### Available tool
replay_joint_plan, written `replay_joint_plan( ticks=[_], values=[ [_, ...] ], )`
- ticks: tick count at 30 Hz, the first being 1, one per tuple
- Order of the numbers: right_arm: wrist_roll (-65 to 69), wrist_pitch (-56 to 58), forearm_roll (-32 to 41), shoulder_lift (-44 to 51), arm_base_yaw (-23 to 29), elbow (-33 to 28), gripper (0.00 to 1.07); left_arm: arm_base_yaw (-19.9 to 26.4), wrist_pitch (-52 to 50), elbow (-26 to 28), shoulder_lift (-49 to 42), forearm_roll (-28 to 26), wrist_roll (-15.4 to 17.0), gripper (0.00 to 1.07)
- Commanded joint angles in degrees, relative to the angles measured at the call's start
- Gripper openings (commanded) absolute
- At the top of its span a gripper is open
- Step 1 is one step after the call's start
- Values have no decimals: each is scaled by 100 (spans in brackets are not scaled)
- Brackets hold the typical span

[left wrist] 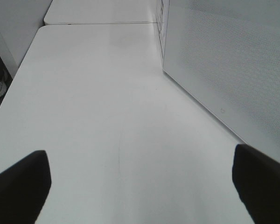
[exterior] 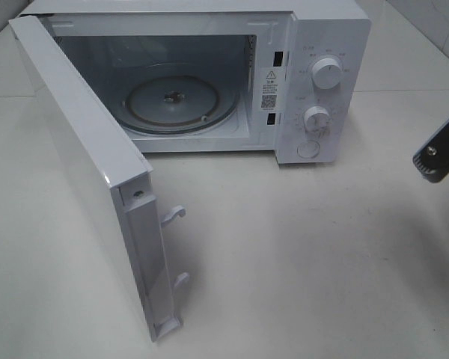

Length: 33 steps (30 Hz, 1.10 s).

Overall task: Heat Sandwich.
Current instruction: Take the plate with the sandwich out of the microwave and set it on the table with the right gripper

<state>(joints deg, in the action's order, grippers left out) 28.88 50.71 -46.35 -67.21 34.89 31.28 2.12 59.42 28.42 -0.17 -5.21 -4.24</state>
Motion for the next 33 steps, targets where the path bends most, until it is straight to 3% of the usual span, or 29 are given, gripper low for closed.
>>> replay_joint_plan(
  ticks=[1, 7, 14, 33],
  values=[
    [802, 103, -435, -344, -23, 206, 0, 6, -52, -17, -160, -11, 29, 101],
    [1324, 92, -435, -911, -160, 493, 0, 6, -52, -17, -160, -11, 29, 101],
    [1461, 46, -435, -1576, -665, 791, 0, 6, -52, -17, -160, -11, 29, 101],
    [2257, -791, -922, -2756, -1736, 888, 0, 6, -52, -17, -160, -11, 29, 101]
  ],
)
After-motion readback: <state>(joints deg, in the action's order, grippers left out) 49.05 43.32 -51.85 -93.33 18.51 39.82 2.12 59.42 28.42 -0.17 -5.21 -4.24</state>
